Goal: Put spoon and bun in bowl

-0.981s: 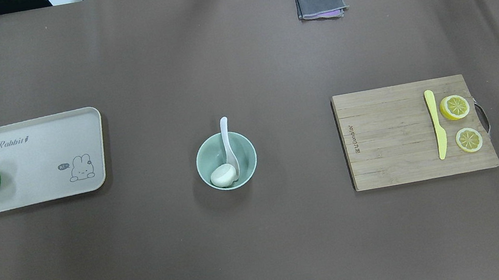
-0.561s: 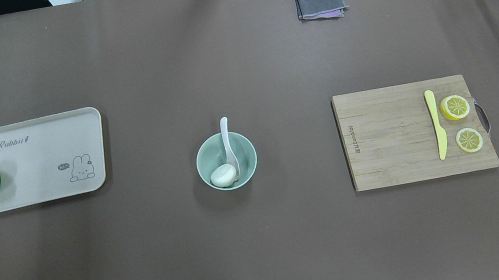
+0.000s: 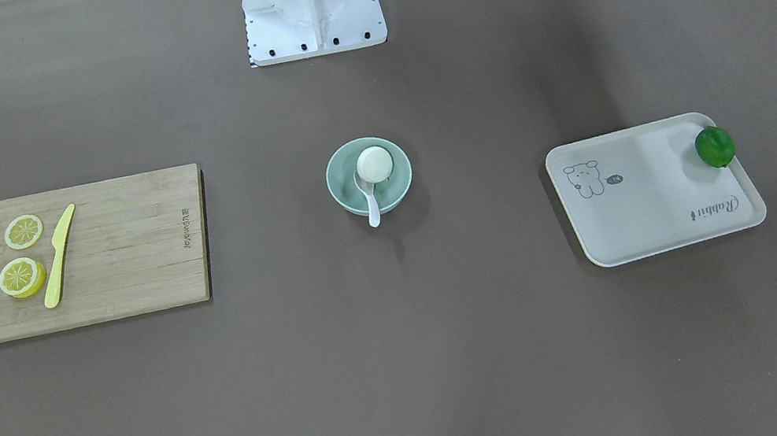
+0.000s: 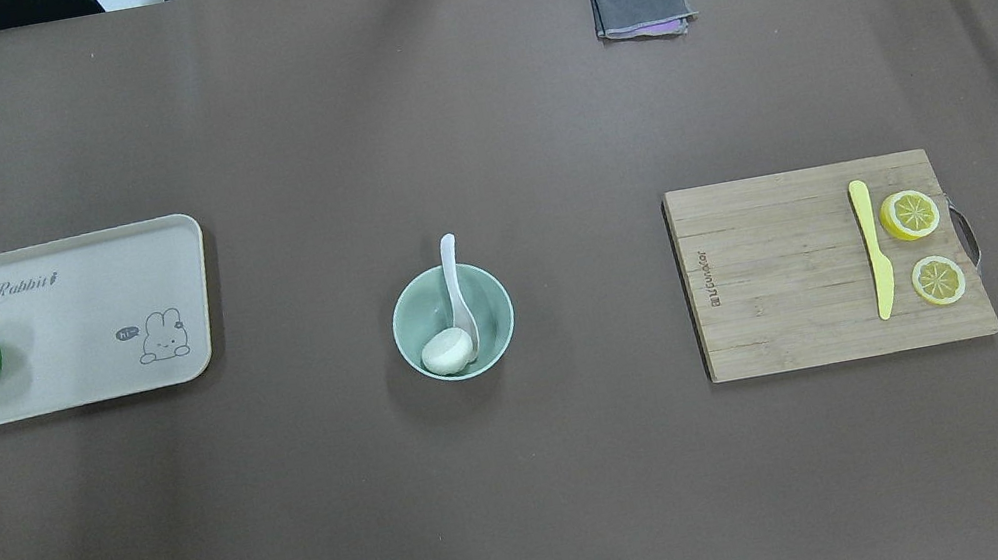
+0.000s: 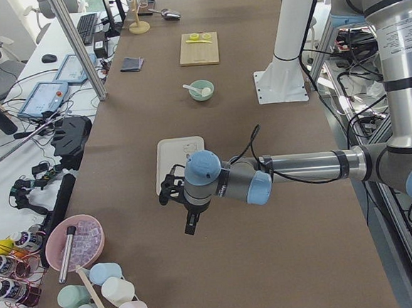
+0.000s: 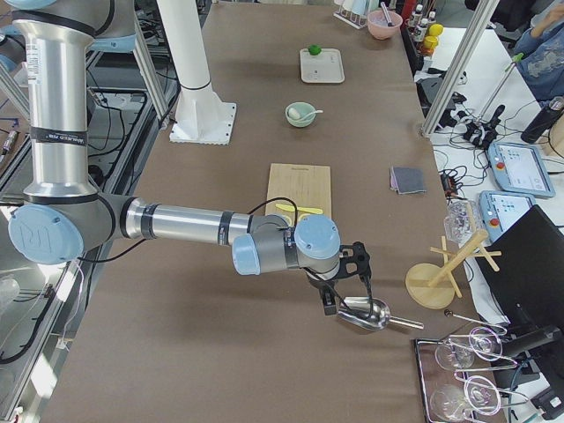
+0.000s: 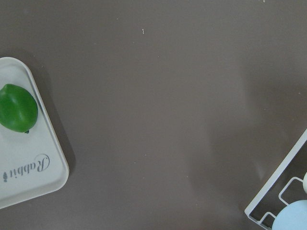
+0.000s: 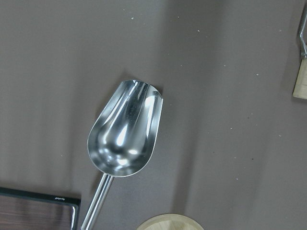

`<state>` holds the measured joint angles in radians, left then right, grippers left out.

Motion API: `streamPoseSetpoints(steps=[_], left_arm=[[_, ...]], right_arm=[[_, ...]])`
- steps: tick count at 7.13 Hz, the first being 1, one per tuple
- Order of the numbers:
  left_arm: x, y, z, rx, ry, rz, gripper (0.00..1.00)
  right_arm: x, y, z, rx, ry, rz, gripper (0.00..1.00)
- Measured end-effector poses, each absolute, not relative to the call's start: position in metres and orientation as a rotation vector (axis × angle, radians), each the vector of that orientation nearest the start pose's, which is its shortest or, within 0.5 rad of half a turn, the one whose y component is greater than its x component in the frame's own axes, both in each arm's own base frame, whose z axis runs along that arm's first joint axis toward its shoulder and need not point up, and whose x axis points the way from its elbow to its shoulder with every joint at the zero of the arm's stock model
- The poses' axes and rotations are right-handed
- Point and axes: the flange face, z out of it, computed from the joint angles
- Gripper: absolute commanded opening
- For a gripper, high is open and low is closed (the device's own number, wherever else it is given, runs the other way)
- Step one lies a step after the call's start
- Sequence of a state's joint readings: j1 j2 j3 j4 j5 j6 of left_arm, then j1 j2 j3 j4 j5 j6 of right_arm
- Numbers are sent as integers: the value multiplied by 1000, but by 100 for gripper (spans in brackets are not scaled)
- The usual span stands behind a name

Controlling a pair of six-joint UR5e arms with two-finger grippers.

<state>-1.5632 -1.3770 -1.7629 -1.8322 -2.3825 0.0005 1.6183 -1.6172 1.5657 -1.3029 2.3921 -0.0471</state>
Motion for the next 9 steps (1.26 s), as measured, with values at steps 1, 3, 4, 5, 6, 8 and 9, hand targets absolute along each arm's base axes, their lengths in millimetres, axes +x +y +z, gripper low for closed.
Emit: streamPoseSetpoints(steps=[1,3,4,5,6,8,9], left_arm=[[-59,-426,615,229,808,94,98],[-60,-428,608,218,802,73,98],[-61,-429,607,219,795,69,98],[-62,-429,602,229,791,72,98],[-62,-430,595,242,789,77,98],[-62,-430,591,254,788,81,98],[-62,-430,588,258,789,82,98]], right_arm=[[83,-481,650,247,-800,-91,100],[81,-483,649,249,-782,-99,100],[81,-485,645,256,-779,-103,100],[80,-485,639,266,-778,-107,100],[80,-486,634,273,-778,-110,100],[79,-485,630,279,-778,-115,100],[79,-485,630,280,-777,-116,100]])
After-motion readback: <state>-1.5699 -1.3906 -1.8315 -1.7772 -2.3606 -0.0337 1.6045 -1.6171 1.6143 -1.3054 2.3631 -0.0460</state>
